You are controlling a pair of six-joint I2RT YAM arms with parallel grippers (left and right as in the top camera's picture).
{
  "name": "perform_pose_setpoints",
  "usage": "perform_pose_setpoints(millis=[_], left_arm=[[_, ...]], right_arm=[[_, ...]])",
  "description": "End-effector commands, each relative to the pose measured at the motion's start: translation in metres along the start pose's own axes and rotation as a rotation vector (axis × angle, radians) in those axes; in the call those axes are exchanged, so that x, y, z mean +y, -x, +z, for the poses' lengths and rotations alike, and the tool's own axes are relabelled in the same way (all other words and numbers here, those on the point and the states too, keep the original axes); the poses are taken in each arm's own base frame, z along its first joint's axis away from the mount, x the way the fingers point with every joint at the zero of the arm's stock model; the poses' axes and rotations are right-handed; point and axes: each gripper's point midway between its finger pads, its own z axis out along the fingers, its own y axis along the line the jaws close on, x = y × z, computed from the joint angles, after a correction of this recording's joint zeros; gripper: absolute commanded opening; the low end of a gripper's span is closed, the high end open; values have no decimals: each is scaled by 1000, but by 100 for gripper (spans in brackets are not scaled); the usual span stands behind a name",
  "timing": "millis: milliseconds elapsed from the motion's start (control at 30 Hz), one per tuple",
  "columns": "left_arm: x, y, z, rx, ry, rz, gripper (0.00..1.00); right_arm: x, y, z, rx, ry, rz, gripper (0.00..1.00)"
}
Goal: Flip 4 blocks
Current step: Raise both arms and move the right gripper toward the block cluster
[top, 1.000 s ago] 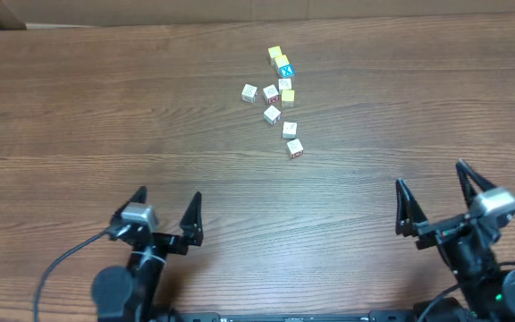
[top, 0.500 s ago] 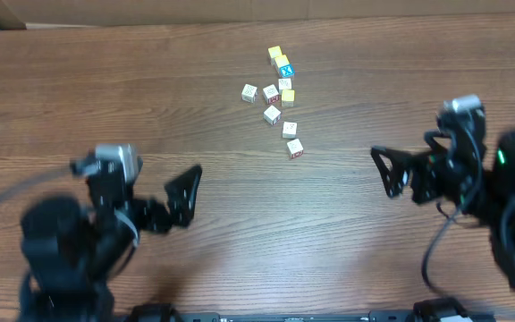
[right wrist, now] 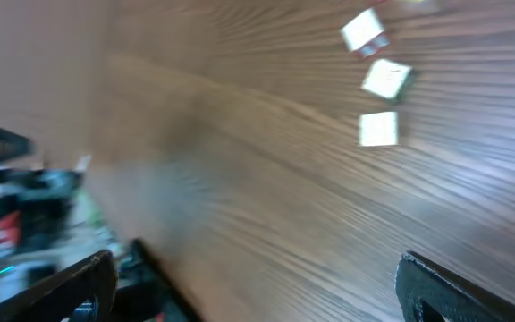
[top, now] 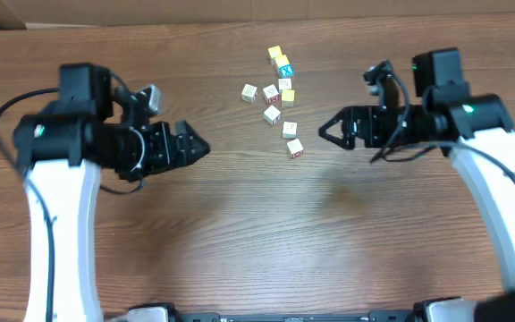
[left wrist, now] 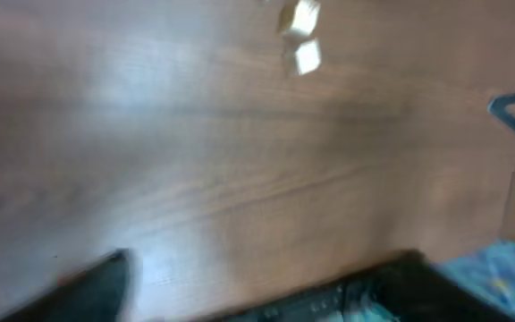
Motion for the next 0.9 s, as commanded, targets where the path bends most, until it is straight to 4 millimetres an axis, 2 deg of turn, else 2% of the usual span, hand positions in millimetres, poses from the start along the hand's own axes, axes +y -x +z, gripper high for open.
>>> perform_pose_setpoints(millis=[0,133,200,300,367,500,533,567,633,733,800,867], left_arm=[[8,3,15,81,25,-17,4],[20,7,36,161,43,-59,4],[23,9,44,185,48,-70,4],[29,12,51,203,64,-79,4],[30,13,54,205,67,-77,4],[31,20,56,179,77,-60,4],[32,21,56,174,83,-58,8],[33,22,56,171,87,-55,16],[33,22,56,171,88,-55,33],[33,22,56,171,89,-55,68],[33,22,56,171,88,-55,96],[33,22,56,169,88,-54,100]], right_arm=[[9,9,8,10,120,11,91],[-16,17,27,17,70,97,55],[-39,21,34,6,-31,182,53],[-71,24,40,-26,-210,268,58],[-81,27,44,-51,-309,273,61],[-82,36,53,-106,-415,231,76],[-79,38,56,-116,-426,209,90],[-75,39,60,-123,-431,188,100],[-63,44,68,-139,-415,143,100],[-49,52,76,-165,-383,94,100],[-44,55,80,-173,-376,63,100],[-43,56,84,-170,-376,27,93]])
